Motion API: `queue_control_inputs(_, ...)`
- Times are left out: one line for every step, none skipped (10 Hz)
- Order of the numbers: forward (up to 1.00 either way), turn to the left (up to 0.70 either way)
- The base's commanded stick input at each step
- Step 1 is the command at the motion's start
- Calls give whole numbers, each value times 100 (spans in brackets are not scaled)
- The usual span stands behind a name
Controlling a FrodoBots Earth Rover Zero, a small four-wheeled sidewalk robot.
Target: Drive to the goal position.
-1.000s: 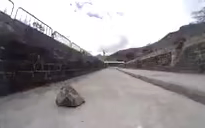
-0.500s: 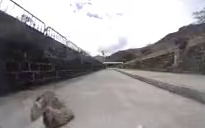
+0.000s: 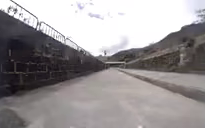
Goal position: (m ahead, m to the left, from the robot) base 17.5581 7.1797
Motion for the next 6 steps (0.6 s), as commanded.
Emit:
queue_control_inputs(100, -40)
queue_control_inputs(100, 0)
queue_control_inputs(100, 0)
queue_control_inputs(100, 0)
queue_control_inputs(100, 0)
queue_control_inputs(100, 0)
